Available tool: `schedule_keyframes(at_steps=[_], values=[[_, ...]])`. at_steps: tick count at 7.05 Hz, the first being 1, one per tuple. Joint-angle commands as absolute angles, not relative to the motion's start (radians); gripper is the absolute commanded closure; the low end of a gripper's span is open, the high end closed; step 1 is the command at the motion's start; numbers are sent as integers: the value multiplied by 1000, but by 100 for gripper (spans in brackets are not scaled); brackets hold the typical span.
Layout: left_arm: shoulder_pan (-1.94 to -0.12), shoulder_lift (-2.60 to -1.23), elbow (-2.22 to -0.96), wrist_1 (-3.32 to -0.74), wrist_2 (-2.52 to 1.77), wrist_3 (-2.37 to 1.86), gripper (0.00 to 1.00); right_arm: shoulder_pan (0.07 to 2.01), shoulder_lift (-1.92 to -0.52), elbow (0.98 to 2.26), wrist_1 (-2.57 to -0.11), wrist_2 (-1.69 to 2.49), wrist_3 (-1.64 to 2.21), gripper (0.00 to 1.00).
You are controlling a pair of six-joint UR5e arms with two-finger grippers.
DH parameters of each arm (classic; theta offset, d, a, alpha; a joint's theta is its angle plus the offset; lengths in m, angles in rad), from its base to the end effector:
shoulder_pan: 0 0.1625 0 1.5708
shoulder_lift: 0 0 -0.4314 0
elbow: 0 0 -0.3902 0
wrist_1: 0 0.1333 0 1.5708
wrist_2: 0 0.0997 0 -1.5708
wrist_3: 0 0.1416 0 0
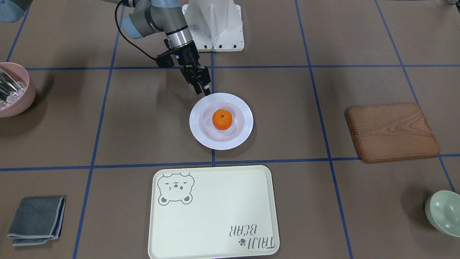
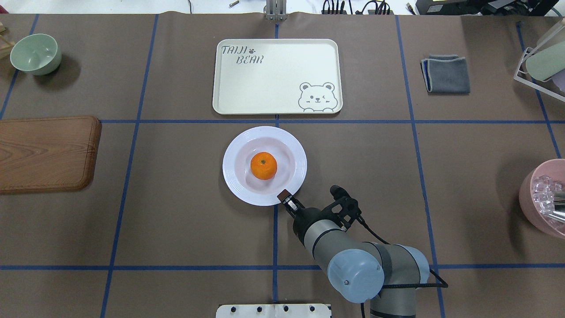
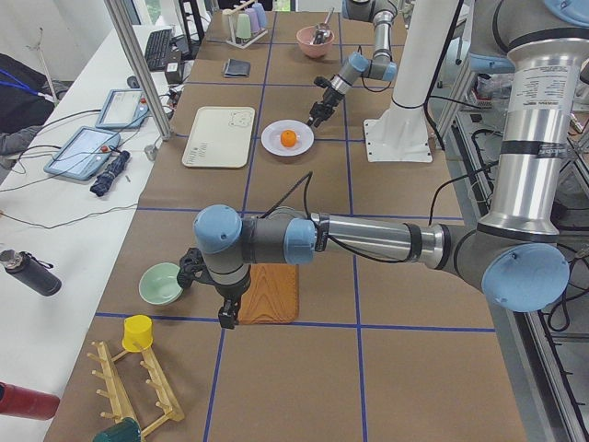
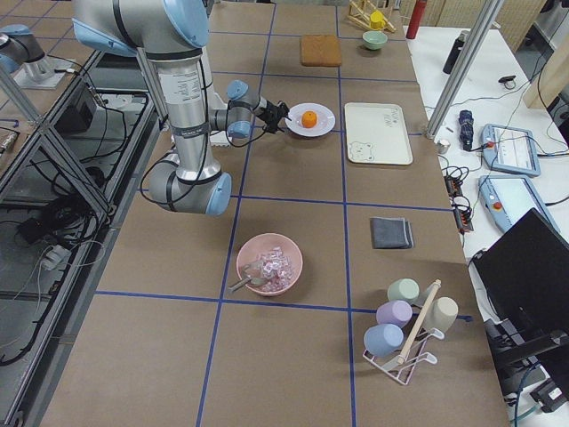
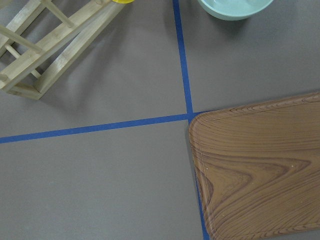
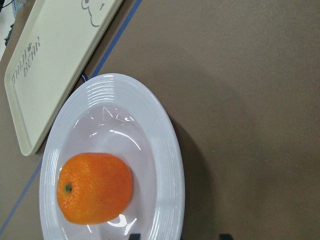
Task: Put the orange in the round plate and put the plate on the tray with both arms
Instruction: 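Lower the right gripper to the plate rim nearest the robot and grip it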
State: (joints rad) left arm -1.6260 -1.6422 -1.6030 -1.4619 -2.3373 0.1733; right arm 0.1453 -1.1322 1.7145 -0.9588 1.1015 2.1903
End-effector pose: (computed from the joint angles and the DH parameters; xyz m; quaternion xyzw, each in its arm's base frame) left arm -0.0636 -0.5153 0.6550 0.0402 0.3718 0.0537 0.9259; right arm -0.6276 -0.2913 0.2922 0.0584 -0.5767 0.4214 0.6974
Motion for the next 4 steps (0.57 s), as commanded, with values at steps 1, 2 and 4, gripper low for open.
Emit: schedule_keyframes(at_steps=[1, 2, 4], values=[[-1626, -1641, -1603, -1462, -2338, 173, 1, 159, -1085, 1663, -976, 1101, 2191, 37], [-1626, -1643, -1603, -1462, -2338, 173, 1, 172, -1066, 1639, -974, 1101, 2191, 38], [-1626, -1643, -1603, -1462, -2338, 172, 1, 189, -1062, 1615, -971, 1101, 2192, 47]])
